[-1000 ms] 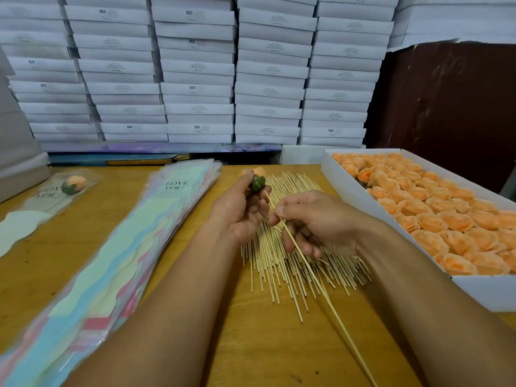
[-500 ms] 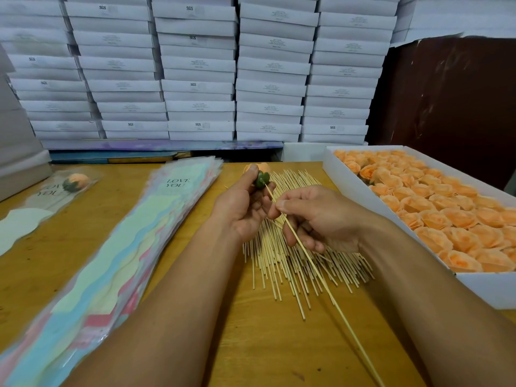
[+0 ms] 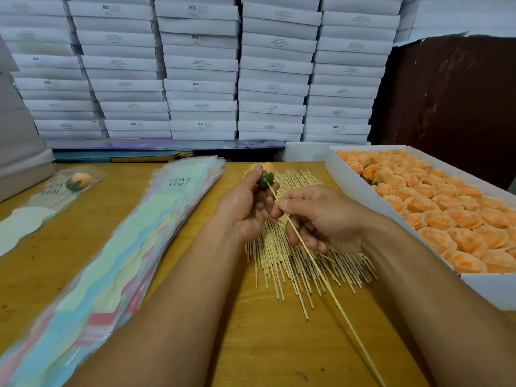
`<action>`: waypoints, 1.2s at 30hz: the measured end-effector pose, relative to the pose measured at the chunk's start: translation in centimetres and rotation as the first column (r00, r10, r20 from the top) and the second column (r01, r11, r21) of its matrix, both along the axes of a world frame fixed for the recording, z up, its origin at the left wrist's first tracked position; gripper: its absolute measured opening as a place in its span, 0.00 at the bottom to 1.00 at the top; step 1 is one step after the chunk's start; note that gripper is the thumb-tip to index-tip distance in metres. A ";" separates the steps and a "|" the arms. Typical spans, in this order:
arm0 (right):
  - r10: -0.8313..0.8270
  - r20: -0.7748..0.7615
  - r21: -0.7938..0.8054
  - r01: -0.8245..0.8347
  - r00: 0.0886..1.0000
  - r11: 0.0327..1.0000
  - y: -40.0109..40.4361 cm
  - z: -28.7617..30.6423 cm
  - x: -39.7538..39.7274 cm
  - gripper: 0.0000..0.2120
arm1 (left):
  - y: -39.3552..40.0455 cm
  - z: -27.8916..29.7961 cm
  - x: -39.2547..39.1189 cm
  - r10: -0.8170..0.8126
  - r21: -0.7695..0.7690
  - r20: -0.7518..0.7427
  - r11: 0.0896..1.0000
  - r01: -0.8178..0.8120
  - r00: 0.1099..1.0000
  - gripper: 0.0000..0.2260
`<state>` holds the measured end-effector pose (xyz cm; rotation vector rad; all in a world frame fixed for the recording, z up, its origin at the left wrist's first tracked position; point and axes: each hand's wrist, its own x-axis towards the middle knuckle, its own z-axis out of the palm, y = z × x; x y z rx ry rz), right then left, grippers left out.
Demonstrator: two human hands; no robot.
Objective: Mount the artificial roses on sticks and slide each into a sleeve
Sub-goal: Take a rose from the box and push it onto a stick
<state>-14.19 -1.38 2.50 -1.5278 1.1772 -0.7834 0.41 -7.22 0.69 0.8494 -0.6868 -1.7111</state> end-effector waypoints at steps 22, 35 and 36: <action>-0.011 -0.012 -0.001 0.011 1.000 1.000 0.1 0.0 0.0 0.12 | 0.1 -0.2 0.0 0.028 -0.015 0.046 1.000 -0.027 0.999 0.13; -0.080 -0.002 0.021 0.080 0.997 0.997 -0.4 -0.8 0.8 0.11 | 0.1 -0.5 -0.2 0.053 -0.016 0.153 0.999 -0.051 0.987 0.07; -0.088 0.005 0.026 0.088 0.996 0.996 -0.4 -0.8 0.8 0.11 | 0.1 -0.5 -0.3 0.053 -0.013 0.158 0.999 -0.052 0.986 0.06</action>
